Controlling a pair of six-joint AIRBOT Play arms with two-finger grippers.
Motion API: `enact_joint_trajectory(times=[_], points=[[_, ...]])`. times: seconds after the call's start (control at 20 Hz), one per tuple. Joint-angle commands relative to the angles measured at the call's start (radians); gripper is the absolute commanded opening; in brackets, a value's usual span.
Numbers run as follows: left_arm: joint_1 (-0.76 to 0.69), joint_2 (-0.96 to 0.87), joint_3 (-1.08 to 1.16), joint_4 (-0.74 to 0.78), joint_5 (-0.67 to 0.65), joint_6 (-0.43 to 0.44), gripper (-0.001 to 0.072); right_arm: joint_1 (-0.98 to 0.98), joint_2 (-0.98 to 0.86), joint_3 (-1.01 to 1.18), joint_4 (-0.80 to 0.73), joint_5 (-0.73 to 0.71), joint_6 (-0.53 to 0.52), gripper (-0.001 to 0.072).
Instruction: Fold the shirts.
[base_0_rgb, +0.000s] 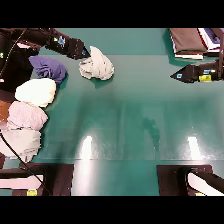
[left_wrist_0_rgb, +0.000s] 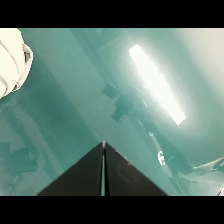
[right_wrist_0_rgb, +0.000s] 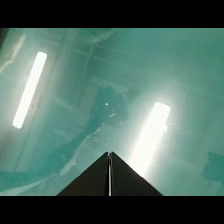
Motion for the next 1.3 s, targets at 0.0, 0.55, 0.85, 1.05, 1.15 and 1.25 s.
enact_joint_trajectory(times=[0.0,0.55,0.85,1.05,1.15,1.25], points=[[0.0,0.0,-0.001,0.0,-0.002,0.0,0.0028,0.001,-0.002,-0.002,0.002,-0.002,0.0,0.0016],[0.0,0.0,-0.001,0.0,0.0,0.0,0.0028,0.001,-0.009,-0.007,0.006,-0.001,0.0,0.0016],[-0.001,0.0,-0.002,-0.051,0.008,-0.024,0.0028,0.001,-0.009,-0.007,0.006,-0.035,0.0,0.0016],[0.0,-0.047,-0.002,0.184,0.169,-0.087,0.0625,0.001,-0.009,-0.007,0.007,-0.042,0.0,0.0016],[0.0,-0.13,-0.002,0.28,0.211,-0.115,0.0626,0.001,-0.009,-0.007,0.007,-0.033,0.0,0.0016],[0.0,-0.241,-0.002,0.277,0.273,-0.112,0.0626,0.001,-0.009,-0.007,0.007,-0.035,0.0,0.0016]])
